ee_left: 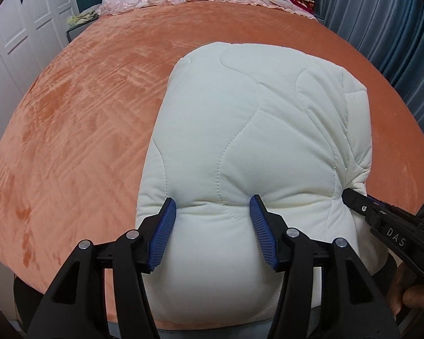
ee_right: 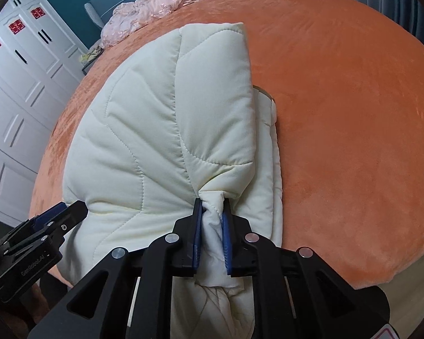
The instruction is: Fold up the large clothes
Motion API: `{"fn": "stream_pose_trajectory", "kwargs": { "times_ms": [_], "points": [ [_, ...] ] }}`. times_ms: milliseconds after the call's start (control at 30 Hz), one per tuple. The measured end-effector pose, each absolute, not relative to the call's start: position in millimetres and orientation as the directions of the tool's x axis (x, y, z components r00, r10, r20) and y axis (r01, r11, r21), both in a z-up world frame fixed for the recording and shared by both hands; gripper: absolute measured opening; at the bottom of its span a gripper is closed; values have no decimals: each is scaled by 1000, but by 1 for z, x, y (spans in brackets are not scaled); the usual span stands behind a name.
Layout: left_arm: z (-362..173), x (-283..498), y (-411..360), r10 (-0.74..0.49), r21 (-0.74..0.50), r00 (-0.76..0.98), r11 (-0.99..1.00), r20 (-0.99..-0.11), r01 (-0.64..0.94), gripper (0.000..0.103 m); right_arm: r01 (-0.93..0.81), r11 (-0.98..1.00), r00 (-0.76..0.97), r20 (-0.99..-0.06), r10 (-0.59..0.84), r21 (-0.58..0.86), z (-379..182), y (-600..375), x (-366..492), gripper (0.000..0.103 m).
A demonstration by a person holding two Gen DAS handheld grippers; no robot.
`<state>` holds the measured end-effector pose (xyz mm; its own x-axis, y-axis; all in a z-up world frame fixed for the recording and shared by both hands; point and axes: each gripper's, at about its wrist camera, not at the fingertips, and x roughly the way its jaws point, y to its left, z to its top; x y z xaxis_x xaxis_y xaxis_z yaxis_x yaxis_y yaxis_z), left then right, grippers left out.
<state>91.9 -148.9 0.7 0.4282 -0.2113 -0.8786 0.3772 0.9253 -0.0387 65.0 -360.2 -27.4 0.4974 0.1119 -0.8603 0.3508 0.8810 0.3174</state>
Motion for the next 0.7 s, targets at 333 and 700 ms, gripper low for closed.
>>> {"fn": "stream_pose_trajectory", "kwargs": {
  "times_ms": [333, 700],
  "points": [
    [-23, 96, -160, -154, 29, 457, 930, -876, 367, 56, 369, 857, 496, -856, 145, 359, -54, -370, 72, 12],
    [-19, 98, -160, -154, 41, 467, 924, -871, 381, 57, 379, 832, 499, -846, 185, 406, -45, -375, 70, 16]
  ]
}}
